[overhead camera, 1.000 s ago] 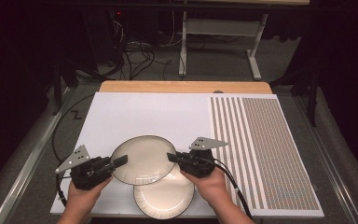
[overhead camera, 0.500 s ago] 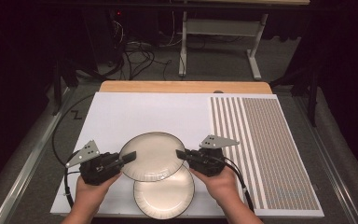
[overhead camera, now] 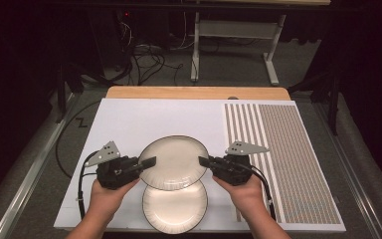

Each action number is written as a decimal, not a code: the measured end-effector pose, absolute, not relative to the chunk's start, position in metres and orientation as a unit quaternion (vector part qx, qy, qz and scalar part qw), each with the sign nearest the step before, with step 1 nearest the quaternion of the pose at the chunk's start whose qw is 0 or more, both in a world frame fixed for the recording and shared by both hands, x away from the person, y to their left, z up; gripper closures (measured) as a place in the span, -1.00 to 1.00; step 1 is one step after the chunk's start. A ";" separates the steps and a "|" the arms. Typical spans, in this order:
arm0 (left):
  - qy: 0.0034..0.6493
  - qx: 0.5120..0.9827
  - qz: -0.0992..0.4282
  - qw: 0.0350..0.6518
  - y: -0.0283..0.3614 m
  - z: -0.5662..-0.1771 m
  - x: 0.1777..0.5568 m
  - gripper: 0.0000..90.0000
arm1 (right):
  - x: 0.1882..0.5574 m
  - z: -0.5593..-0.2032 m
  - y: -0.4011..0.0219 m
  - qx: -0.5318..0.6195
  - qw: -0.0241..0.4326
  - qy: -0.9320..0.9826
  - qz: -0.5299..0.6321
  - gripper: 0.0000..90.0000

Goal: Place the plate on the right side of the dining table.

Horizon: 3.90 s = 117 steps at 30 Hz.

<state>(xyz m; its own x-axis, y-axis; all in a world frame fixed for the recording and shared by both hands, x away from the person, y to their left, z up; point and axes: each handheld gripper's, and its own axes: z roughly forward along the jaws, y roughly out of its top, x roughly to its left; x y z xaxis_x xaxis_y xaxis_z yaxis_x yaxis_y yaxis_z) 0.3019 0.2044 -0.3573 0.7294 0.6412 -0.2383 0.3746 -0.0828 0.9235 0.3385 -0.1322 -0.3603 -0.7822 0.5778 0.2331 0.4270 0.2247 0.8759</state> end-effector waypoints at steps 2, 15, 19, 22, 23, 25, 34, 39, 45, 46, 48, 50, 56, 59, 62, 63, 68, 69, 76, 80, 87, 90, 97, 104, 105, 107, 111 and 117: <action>0.350 0.728 0.110 0.579 0.201 -0.356 0.305 0.75 | 0.339 -0.359 -0.135 0.325 0.072 0.778 0.533 0.93; 0.356 0.737 0.051 0.572 0.164 -0.358 0.331 0.75 | 0.343 -0.358 -0.173 0.352 0.083 0.765 0.533 0.91; 0.356 0.741 0.035 0.569 0.149 -0.357 0.340 0.75 | 0.343 -0.358 -0.189 0.364 0.089 0.759 0.533 0.90; 0.354 0.744 0.024 0.566 0.137 -0.357 0.347 0.75 | 0.343 -0.358 -0.200 0.372 0.094 0.754 0.533 0.90; 0.354 0.745 0.021 0.565 0.133 -0.357 0.349 0.75 | 0.343 -0.359 -0.204 0.375 0.095 0.753 0.533 0.90; 0.353 0.748 0.017 0.562 0.125 -0.357 0.352 0.75 | 0.343 -0.359 -0.212 0.380 0.098 0.750 0.532 0.90; 0.341 0.769 0.003 0.541 0.085 -0.357 0.366 0.74 | 0.343 -0.361 -0.246 0.405 0.114 0.739 0.526 0.90; 0.338 0.773 -0.010 0.536 0.066 -0.356 0.375 0.73 | 0.342 -0.361 -0.265 0.419 0.121 0.731 0.525 0.90; 0.333 0.785 -0.018 0.522 0.040 -0.356 0.385 0.72 | 0.342 -0.362 -0.285 0.434 0.130 0.724 0.520 0.90; 0.332 0.788 -0.019 0.519 0.036 -0.356 0.387 0.71 | 0.342 -0.362 -0.289 0.437 0.133 0.724 0.517 0.90; 0.331 0.792 -0.024 0.512 0.028 -0.358 0.390 0.70 | 0.341 -0.362 -0.296 0.441 0.138 0.723 0.514 0.90; 0.331 0.794 -0.028 0.509 0.020 -0.359 0.393 0.69 | 0.341 -0.363 -0.302 0.446 0.142 0.721 0.511 0.90; 0.328 0.801 -0.039 0.500 -0.005 -0.363 0.403 0.67 | 0.341 -0.365 -0.323 0.461 0.149 0.712 0.509 0.91; 0.327 0.805 -0.042 0.494 -0.016 -0.366 0.409 0.65 | 0.341 -0.368 -0.333 0.470 0.153 0.707 0.506 0.91; 0.329 0.808 -0.045 0.487 -0.027 -0.371 0.415 0.64 | 0.342 -0.371 -0.341 0.476 0.156 0.704 0.503 0.91; 0.330 0.808 -0.046 0.485 -0.029 -0.372 0.416 0.63 | 0.343 -0.373 -0.344 0.479 0.157 0.703 0.501 0.91; 0.332 0.813 -0.052 0.475 -0.045 -0.378 0.423 0.60 | 0.344 -0.380 -0.354 0.492 0.159 0.697 0.496 0.91; 0.332 0.814 -0.053 0.473 -0.048 -0.378 0.425 0.60 | 0.344 -0.381 -0.357 0.493 0.160 0.697 0.495 0.91; 0.333 0.816 -0.050 0.469 -0.066 -0.382 0.431 0.59 | 0.347 -0.385 -0.372 0.510 0.167 0.687 0.490 0.90; 0.336 0.819 -0.049 0.464 -0.073 -0.385 0.435 0.58 | 0.350 -0.390 -0.377 0.517 0.169 0.683 0.488 0.90; 0.338 0.817 -0.047 0.464 -0.076 -0.391 0.442 0.56 | 0.354 -0.394 -0.379 0.518 0.177 0.682 0.484 0.90; 0.341 0.816 -0.046 0.464 -0.076 -0.394 0.445 0.54 | 0.356 -0.395 -0.377 0.517 0.184 0.684 0.481 0.90; 0.344 0.811 -0.049 0.470 -0.079 -0.398 0.446 0.53 | 0.357 -0.395 -0.378 0.515 0.193 0.685 0.477 0.90; 0.346 0.811 -0.047 0.470 -0.082 -0.400 0.448 0.51 | 0.357 -0.397 -0.379 0.515 0.199 0.686 0.474 0.90; 0.348 0.811 -0.047 0.469 -0.082 -0.400 0.448 0.50 | 0.357 -0.397 -0.380 0.515 0.199 0.686 0.474 0.90; 0.353 0.812 -0.036 0.464 -0.084 -0.400 0.448 0.46 | 0.356 -0.397 -0.380 0.512 0.199 0.687 0.476 0.90; 0.361 0.807 -0.026 0.467 -0.081 -0.398 0.451 0.16 | 0.355 -0.399 -0.381 0.518 0.203 0.683 0.472 0.90; 0.352 0.810 -0.002 0.469 -0.070 -0.388 0.446 -0.06 | 0.356 -0.405 -0.386 0.529 0.195 0.676 0.475 0.89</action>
